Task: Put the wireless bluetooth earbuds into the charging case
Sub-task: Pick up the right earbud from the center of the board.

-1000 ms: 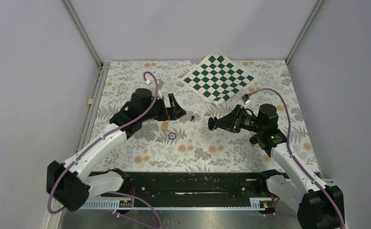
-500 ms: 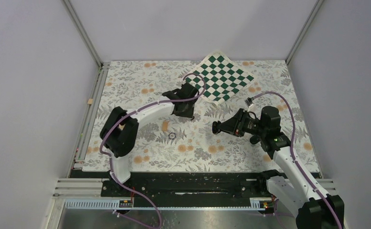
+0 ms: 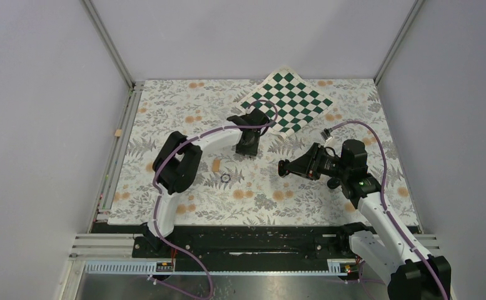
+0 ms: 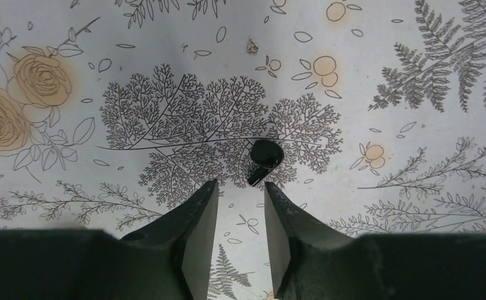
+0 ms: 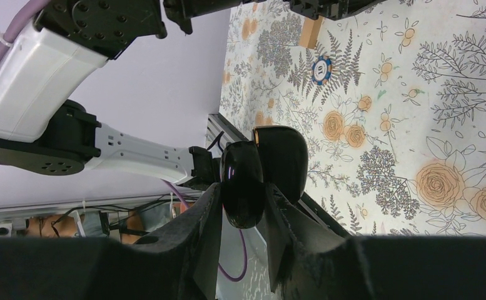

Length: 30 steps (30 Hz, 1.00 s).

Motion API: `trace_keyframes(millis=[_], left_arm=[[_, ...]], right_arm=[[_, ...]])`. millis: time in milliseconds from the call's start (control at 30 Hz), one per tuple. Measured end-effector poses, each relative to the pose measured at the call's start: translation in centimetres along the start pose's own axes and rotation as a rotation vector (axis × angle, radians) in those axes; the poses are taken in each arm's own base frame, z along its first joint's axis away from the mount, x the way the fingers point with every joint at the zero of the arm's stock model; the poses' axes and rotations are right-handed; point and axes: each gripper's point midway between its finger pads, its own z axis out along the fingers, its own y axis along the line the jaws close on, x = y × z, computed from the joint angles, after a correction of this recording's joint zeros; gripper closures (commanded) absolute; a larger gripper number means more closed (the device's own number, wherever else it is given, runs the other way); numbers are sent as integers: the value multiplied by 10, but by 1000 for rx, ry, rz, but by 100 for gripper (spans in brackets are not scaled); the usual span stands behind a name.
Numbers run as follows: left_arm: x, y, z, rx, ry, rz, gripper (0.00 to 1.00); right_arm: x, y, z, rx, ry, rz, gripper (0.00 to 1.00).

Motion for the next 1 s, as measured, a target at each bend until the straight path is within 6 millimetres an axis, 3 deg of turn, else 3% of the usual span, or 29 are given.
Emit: trace_keyframes(millis=[433, 767, 1000], left_arm=[[-8, -11, 5, 15, 4, -11, 60], [-12, -17, 21, 4, 24, -14, 66], [-10, -17, 19, -2, 36, -27, 73]], right_arm=[[0, 0, 0, 0, 0, 0, 100], [0, 0, 0, 0, 0, 0, 100], [0, 1, 0, -2, -1, -2, 100]])
